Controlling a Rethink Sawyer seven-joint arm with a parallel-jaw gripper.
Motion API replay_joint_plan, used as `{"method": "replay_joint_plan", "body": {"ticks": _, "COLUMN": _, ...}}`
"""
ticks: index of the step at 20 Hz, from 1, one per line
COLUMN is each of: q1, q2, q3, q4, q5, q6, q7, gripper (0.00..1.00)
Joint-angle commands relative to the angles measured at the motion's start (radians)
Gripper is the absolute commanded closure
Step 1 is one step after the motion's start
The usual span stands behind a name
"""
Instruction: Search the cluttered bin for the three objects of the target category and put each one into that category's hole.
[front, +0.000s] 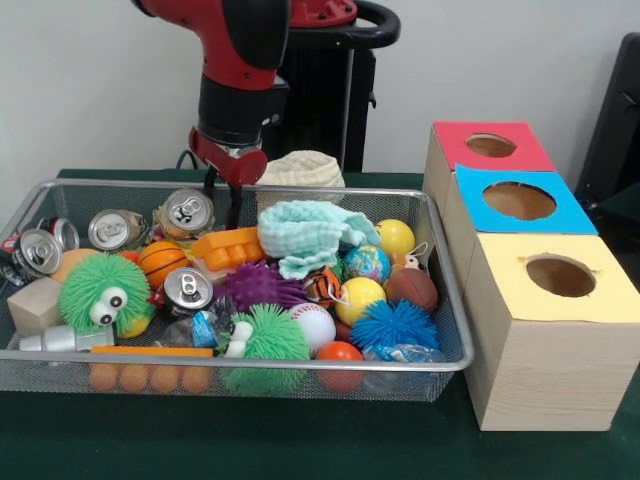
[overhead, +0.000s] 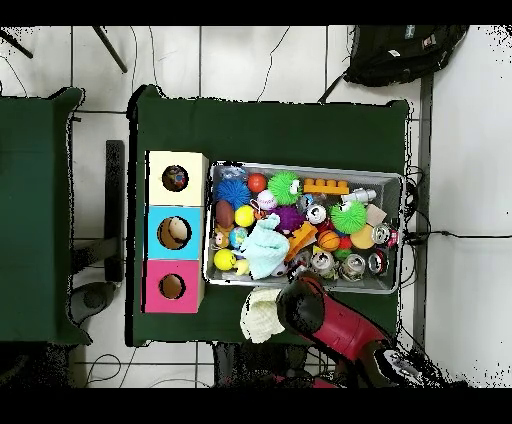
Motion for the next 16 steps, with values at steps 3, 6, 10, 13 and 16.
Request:
{"method": "replay_joint_plan", "body": {"ticks": 3, "q1": 0.033, "q2": 0.075, "q3": -0.071, "q4": -0.178, "q5": 0.005, "q6": -0.062, "q7": 0.07, "gripper": 0.0}}
{"method": "replay_joint_plan", "body": {"ticks": 6, "q1": 0.016, "q2": 0.086, "q3": -0.077, "q4": -0.206, "q5": -0.017, "q6": -0.067, "q7": 0.056, "gripper": 0.0}}
{"method": "replay_joint_plan", "body": {"ticks": 10, "q1": -0.023, "q2": 0.104, "q3": -0.074, "q4": -0.257, "q5": -0.053, "q6": -0.069, "q7": 0.03, "gripper": 0.0}}
{"method": "replay_joint_plan", "body": {"ticks": 13, "q1": -0.026, "q2": 0.103, "q3": -0.088, "q4": -0.279, "q5": -0.067, "q6": -0.059, "q7": 0.027, "gripper": 0.0}}
{"method": "replay_joint_plan", "body": {"ticks": 16, "q1": -0.022, "q2": 0.095, "q3": -0.104, "q4": -0.285, "q5": -0.082, "q6": -0.047, "q7": 0.032, "gripper": 0.0}}
